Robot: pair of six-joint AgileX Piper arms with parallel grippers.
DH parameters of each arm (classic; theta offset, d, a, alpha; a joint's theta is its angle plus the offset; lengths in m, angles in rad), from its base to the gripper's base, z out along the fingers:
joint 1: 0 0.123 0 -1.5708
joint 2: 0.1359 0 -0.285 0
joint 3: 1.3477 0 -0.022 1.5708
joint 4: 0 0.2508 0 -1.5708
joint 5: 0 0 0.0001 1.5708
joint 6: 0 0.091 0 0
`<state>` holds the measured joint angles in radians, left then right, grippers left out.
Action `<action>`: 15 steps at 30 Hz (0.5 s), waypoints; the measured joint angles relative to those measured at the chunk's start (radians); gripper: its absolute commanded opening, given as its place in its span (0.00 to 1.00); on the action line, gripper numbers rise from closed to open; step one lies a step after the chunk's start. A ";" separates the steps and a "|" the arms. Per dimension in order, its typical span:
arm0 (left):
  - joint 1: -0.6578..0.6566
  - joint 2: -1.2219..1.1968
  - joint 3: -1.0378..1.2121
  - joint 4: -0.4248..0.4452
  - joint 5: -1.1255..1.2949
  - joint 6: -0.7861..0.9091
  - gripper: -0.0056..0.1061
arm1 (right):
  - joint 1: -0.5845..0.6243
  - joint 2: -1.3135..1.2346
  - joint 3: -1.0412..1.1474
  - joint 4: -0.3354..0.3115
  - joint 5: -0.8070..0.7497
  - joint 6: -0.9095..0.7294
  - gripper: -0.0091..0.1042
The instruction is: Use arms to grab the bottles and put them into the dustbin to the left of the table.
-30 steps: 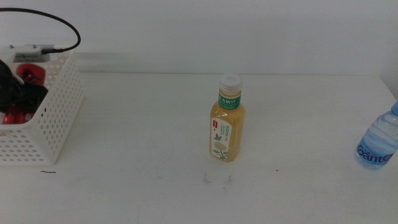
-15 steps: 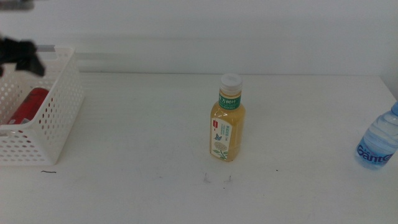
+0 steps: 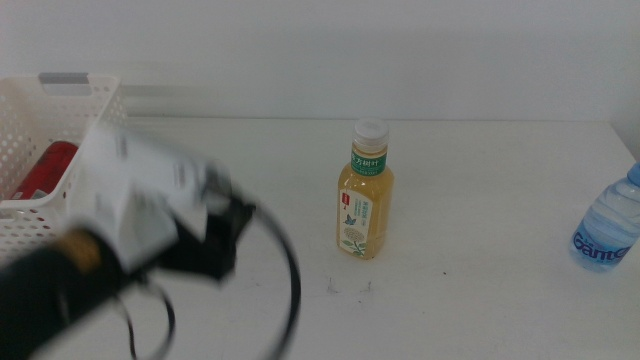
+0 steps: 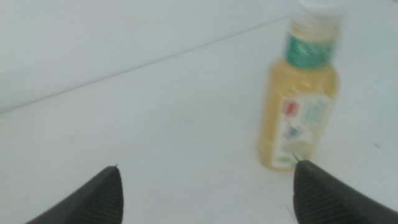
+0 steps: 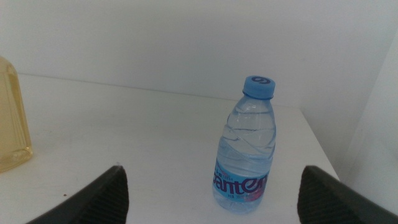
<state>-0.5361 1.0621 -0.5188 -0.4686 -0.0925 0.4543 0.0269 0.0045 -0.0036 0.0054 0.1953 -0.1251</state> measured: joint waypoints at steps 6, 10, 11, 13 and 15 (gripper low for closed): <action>-0.241 0.025 0.324 0.003 -0.526 -0.068 0.89 | 0.000 0.000 0.000 -0.005 0.000 0.000 0.85; -0.281 0.164 0.371 0.038 -0.739 -0.128 0.89 | 0.000 0.000 0.000 -0.005 0.000 0.000 0.85; -0.281 0.200 0.365 0.050 -0.768 -0.146 0.89 | 0.000 0.000 0.000 -0.005 0.000 0.000 0.85; -0.282 0.297 0.339 0.084 -0.824 -0.198 0.89 | 0.000 0.000 0.000 -0.005 0.000 0.000 0.85; -0.282 0.389 0.302 0.116 -0.870 -0.249 0.89 | 0.000 0.000 0.000 -0.005 0.000 0.000 0.85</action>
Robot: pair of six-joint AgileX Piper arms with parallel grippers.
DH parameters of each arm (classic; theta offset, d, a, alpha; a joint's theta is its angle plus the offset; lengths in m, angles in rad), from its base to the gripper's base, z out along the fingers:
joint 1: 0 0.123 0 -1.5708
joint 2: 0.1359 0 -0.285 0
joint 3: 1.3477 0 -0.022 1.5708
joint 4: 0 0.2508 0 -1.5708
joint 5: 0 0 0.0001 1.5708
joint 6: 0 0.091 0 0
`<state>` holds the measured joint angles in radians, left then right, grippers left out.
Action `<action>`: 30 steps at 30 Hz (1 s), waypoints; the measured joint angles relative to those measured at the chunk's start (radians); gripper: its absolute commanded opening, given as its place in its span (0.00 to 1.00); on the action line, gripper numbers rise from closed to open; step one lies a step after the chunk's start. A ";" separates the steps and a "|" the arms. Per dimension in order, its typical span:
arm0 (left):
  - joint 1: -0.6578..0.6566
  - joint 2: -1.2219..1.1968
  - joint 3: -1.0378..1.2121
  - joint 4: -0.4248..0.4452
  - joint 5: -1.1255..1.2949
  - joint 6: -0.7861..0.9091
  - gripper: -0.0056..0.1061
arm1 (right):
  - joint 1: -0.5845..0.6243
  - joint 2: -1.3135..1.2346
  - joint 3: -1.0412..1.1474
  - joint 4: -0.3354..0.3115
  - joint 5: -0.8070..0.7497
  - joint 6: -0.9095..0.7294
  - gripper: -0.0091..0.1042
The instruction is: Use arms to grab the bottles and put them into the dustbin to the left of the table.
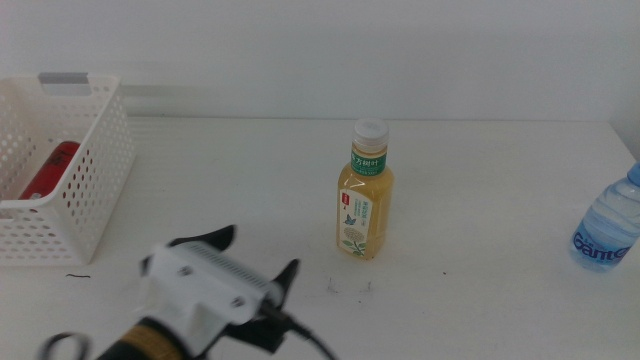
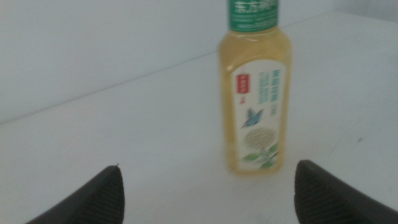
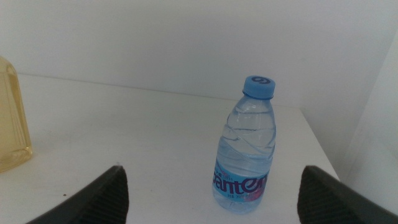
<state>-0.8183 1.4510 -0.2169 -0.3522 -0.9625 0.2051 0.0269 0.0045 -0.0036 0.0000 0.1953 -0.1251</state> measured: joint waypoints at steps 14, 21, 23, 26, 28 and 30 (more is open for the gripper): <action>-0.002 0.450 -0.303 0.141 -0.209 -0.188 0.89 | 0.000 0.000 0.000 0.000 0.000 0.000 0.85; -0.002 0.543 -0.452 0.141 -0.183 -0.190 0.89 | 0.000 0.000 0.000 0.000 0.000 0.000 0.85; -0.002 0.572 -0.487 0.125 -0.170 -0.191 0.89 | 0.000 0.000 0.000 0.000 0.000 0.000 0.85; -0.002 0.612 -0.537 0.096 -0.161 -0.191 0.89 | 0.000 0.000 0.000 0.005 0.000 0.000 0.85; 0.000 0.635 -0.562 0.086 -0.157 -0.192 0.89 | 0.000 0.000 0.000 0.005 0.000 0.000 0.85; 0.006 0.646 -0.578 0.081 -0.155 -0.194 0.89 | 0.000 0.000 0.000 0.005 0.000 0.000 0.85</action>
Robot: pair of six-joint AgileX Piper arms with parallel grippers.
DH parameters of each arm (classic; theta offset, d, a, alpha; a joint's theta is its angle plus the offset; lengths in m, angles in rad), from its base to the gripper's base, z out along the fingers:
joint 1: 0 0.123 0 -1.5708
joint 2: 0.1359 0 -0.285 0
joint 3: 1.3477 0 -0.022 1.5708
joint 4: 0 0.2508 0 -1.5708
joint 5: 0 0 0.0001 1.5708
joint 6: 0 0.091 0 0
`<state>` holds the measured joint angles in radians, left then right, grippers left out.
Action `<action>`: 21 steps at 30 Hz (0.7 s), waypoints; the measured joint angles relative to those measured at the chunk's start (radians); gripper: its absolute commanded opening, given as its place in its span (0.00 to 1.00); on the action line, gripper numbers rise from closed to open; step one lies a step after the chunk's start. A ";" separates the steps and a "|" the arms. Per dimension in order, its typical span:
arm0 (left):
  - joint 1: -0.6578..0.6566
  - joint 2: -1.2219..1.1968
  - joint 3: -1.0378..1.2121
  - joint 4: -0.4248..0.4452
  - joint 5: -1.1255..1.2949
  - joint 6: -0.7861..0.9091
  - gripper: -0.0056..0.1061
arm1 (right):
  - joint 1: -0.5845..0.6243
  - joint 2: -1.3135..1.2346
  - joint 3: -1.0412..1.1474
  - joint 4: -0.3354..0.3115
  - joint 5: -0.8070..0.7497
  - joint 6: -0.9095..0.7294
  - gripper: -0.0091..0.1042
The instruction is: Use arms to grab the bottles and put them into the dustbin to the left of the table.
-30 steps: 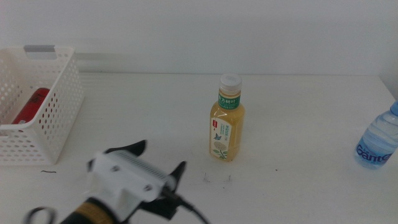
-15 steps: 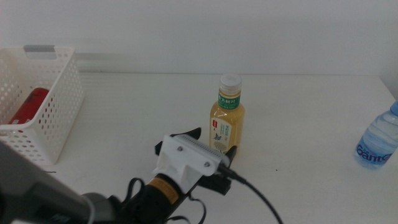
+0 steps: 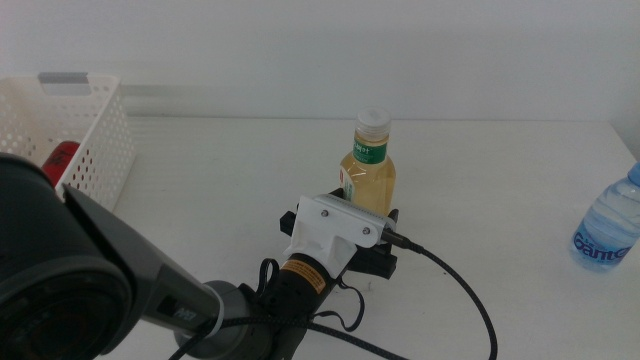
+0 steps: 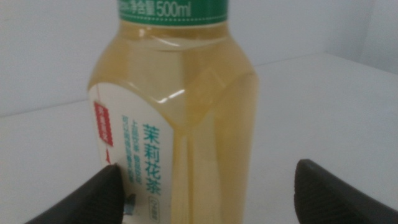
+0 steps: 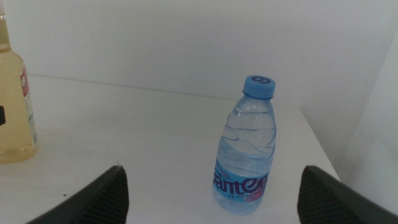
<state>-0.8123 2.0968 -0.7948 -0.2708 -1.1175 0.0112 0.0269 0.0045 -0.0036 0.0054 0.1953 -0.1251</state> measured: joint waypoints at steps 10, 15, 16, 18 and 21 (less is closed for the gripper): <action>0.064 0.009 -0.032 0.063 0.039 -0.001 0.89 | 0.000 0.000 0.000 -0.005 0.000 0.000 0.85; 0.118 0.009 -0.032 0.211 0.045 -0.083 0.89 | 0.000 0.000 0.000 -0.005 0.000 0.000 0.85; 0.139 0.009 -0.032 0.264 0.045 -0.115 0.89 | 0.000 0.000 0.000 -0.005 0.000 0.000 0.85; 0.185 0.009 -0.037 0.366 0.049 -0.165 0.89 | 0.000 0.000 0.000 -0.005 0.000 0.000 0.85; 0.237 0.009 -0.062 0.504 0.073 -0.219 0.89 | 0.000 0.000 0.000 -0.005 0.000 0.000 0.85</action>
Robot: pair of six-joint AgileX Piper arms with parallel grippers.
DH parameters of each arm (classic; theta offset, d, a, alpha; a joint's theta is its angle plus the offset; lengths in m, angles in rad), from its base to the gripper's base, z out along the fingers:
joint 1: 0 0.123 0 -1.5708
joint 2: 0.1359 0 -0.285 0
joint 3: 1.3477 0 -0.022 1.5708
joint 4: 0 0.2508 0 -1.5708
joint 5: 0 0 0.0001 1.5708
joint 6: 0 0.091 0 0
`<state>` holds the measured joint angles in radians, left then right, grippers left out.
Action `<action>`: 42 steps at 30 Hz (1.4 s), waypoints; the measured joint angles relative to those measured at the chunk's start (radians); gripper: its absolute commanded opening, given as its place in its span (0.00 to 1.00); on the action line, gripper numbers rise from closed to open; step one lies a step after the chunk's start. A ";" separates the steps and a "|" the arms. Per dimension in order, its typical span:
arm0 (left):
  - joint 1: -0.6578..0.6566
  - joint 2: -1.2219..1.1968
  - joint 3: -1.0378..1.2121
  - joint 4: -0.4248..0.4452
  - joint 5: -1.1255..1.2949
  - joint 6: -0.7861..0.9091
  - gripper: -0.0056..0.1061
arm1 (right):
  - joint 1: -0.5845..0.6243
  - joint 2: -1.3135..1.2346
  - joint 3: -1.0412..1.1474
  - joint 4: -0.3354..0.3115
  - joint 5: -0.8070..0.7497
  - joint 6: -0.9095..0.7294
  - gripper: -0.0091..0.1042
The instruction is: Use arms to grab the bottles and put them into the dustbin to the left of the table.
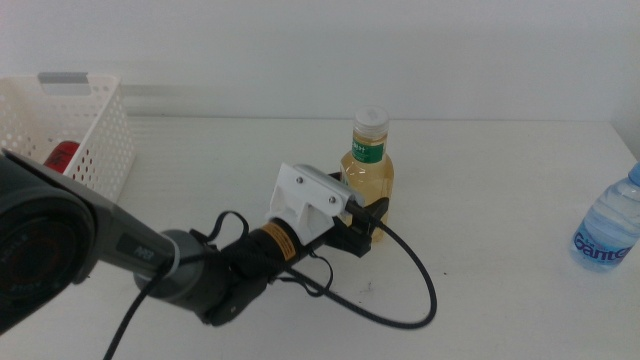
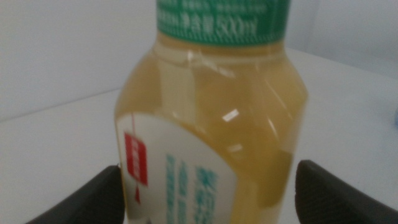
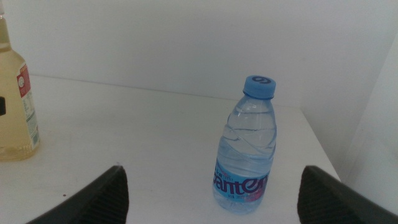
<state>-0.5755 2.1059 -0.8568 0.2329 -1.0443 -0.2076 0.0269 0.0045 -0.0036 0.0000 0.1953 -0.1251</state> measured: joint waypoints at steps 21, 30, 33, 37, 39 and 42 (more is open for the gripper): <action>0.028 0.139 -0.180 0.164 0.047 -0.092 0.66 | 0.000 0.000 0.000 0.005 0.000 0.000 0.85; 0.030 0.037 -0.078 0.203 0.114 -0.115 0.03 | 0.000 0.000 0.000 0.000 0.000 0.000 0.85; 0.030 -0.090 0.020 0.192 0.191 -0.120 0.03 | 0.000 0.000 0.000 0.005 0.000 0.000 0.85; 0.029 -0.317 0.105 0.127 0.409 -0.122 0.03 | 0.000 0.000 0.000 0.005 0.000 0.000 0.85; 0.029 -0.424 0.108 0.095 0.551 -0.124 0.03 | 0.000 0.000 0.000 0.005 0.000 0.000 0.85; 0.036 -0.572 0.098 0.077 0.756 -0.129 0.03 | 0.000 0.000 0.000 0.005 0.000 0.000 0.85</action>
<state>-0.5400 1.5336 -0.7587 0.3098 -0.2881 -0.3362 0.0269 0.0045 -0.0036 0.0054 0.1953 -0.1251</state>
